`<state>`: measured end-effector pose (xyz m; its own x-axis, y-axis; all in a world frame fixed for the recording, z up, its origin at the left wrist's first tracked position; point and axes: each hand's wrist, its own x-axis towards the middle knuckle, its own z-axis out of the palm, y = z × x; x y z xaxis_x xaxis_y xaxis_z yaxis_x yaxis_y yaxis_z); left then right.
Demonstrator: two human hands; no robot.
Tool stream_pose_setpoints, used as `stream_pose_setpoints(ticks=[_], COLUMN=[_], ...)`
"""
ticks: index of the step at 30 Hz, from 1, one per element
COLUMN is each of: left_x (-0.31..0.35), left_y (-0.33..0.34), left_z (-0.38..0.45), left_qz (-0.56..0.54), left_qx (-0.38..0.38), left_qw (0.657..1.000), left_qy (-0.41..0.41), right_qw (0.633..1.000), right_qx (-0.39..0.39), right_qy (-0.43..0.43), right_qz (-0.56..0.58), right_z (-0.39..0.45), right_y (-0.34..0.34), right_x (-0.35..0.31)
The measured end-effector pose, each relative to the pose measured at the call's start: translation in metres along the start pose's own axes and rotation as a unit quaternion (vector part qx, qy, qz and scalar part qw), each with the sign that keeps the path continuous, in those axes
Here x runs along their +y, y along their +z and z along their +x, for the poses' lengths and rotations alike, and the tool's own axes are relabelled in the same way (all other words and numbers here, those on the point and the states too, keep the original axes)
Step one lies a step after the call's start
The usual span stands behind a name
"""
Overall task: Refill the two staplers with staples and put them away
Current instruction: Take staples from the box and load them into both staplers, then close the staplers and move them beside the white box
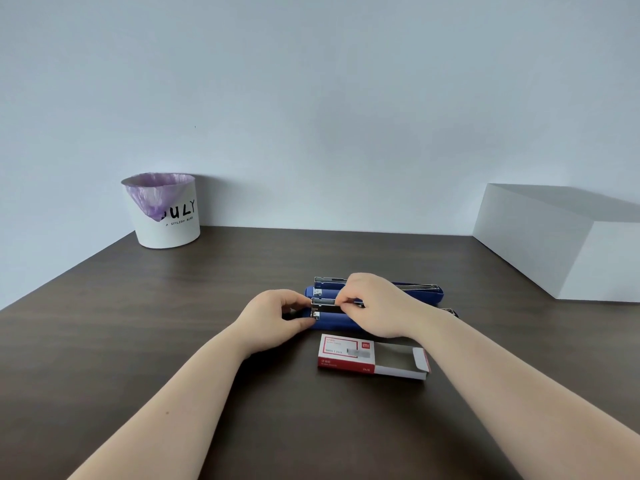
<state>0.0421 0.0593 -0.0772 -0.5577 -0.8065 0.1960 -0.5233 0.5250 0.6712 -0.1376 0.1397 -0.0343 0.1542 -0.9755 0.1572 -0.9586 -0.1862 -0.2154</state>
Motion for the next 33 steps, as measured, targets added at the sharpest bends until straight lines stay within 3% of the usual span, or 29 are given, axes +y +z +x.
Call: stream_pose_setpoints(ticks=[7,14,17,22,29,33], left_x=[0.0,0.012,0.021,0.029,0.033,0.034], left_y=[0.001,-0.005,-0.004,0.005,0.012,0.012], left_z=[-0.003,-0.023,-0.039,-0.052,-0.057,-0.056], left_qz=[0.004,0.002,-0.038,0.037,0.043,0.033], left_qx=[0.0,0.118,0.044,-0.067,-0.047,-0.057], left_qw=[1.0,0.993,0.998,0.997,0.997,0.997], left_qy=[0.002,-0.014,-0.018,0.021,0.032,0.037], right_qw=[0.998,0.997,0.997,0.993,0.992,0.976], right_qx=[0.041,-0.014,-0.068,-0.107,-0.05,-0.015], right_qy=[0.021,0.021,0.017,0.043,0.109,0.153], right_qz=[0.041,0.075,0.041,0.008,0.033,0.151], right_z=[-0.012,-0.048,-0.06,-0.074,-0.101,-0.104], right_y=[-0.003,-0.015,-0.016,-0.013,-0.014,-0.013], right_x=[0.004,0.013,0.017,0.02,0.028,0.032])
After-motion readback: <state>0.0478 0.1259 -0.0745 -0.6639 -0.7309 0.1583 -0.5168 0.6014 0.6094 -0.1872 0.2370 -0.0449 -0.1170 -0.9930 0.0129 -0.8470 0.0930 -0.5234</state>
